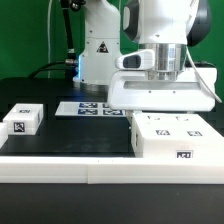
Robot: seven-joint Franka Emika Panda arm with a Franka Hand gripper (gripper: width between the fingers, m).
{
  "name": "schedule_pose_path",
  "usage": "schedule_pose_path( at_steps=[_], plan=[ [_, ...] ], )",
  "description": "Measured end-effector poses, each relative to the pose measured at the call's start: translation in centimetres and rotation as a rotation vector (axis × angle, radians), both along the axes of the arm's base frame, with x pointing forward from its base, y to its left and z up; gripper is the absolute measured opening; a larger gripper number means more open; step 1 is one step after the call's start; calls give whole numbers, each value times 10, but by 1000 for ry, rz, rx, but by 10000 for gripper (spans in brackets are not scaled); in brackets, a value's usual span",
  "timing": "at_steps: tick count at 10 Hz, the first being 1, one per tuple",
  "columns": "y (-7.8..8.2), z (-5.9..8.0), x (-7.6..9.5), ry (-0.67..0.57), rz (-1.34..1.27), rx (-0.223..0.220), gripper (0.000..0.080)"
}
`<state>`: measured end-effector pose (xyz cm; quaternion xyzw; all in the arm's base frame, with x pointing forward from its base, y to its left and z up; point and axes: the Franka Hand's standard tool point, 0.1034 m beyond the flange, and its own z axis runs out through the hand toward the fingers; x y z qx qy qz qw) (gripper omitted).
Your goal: Assemble cabinet
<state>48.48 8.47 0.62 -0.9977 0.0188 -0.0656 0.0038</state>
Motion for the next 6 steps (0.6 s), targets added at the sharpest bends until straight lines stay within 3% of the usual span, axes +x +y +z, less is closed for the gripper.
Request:
schedule_pose_path(
  at_steps=[6],
  plan=[
    [1,1,6,-17,22,-2,797]
  ],
)
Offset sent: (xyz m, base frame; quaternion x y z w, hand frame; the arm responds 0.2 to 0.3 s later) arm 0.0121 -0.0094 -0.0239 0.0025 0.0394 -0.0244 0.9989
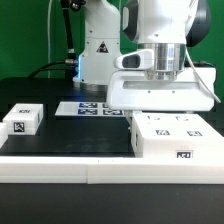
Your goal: Assemble cabinet
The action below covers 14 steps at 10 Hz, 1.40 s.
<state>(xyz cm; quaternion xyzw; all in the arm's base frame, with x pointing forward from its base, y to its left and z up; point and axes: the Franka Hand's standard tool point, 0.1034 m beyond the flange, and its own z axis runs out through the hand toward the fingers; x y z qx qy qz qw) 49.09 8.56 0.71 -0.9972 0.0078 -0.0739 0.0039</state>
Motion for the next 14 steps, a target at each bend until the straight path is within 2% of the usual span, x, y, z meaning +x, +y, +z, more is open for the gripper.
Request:
schedule_pose_path(
  at_steps=[4,5,6,7,8,9,10,14],
  plan=[
    [1,-1,1,-2,11,-2,797],
    [0,-1,1,-2,15,-3,704],
    [0,-1,2,-2,19,-3,554],
    [0,-1,1,-3,21,-3,554],
    [0,-1,1,-4,24,-4,358],
    [0,-1,1,-4,24,-4,358],
    [1,-3,-2,5,32,-6,201],
    [1,-3,-2,5,37,-7,191]
  ],
)
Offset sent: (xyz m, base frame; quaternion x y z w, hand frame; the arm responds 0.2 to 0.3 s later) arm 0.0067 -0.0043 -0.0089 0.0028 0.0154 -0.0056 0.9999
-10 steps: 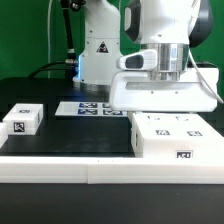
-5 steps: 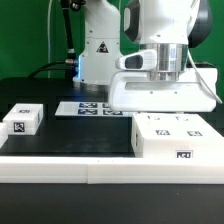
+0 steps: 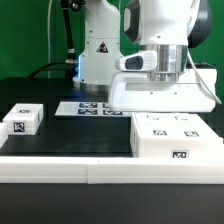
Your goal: Assemble cabinet
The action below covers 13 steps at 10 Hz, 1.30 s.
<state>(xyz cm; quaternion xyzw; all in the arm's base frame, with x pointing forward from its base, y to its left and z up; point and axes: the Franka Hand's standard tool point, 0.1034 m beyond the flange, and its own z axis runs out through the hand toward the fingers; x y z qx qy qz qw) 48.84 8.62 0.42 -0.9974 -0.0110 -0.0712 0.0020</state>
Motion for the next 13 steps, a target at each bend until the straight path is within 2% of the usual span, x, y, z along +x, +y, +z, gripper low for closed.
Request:
schedule_pose_path(
  at_steps=[2,3,4,8,12,13],
  plan=[
    [0,1,0,2,5,-1,157],
    [0,8,-2,11,6,1,157],
    [1,18,-3,18,7,4,46],
    [5,56,0,36,8,18,2],
    [5,51,-2,38,9,15,2],
    [5,45,-4,45,12,12,2]
  ],
)
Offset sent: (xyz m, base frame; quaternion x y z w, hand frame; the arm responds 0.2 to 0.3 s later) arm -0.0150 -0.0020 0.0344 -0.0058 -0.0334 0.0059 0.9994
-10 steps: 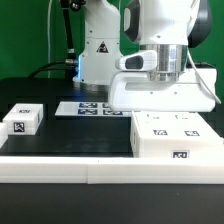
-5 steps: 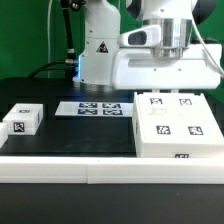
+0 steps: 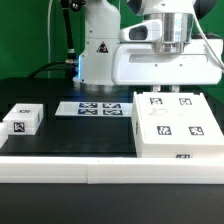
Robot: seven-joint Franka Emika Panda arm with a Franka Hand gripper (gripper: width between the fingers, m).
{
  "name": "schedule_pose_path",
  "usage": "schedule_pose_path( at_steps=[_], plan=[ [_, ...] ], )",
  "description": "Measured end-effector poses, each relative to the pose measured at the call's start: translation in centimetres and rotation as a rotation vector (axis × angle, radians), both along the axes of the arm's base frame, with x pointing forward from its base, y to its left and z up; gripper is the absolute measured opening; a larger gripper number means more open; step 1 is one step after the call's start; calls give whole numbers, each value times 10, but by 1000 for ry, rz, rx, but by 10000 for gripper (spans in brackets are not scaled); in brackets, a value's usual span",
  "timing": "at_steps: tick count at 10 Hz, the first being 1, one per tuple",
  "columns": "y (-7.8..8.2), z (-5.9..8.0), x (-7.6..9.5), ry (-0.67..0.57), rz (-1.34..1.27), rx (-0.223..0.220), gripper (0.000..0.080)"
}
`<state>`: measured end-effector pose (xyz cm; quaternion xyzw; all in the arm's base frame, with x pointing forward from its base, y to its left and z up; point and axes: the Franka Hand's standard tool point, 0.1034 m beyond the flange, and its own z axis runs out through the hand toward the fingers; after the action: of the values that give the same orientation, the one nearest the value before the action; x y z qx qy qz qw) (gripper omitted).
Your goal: Assemble cabinet
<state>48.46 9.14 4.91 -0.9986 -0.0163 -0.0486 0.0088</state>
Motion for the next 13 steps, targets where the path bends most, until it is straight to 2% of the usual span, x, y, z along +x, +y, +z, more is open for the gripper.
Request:
schedule_pose_path(
  at_steps=[5,9,13],
  plan=[
    [1,29,8,68,23,2,2],
    [-1,26,6,80,32,-1,2],
    [-5,45,14,168,58,-2,2]
  ],
)
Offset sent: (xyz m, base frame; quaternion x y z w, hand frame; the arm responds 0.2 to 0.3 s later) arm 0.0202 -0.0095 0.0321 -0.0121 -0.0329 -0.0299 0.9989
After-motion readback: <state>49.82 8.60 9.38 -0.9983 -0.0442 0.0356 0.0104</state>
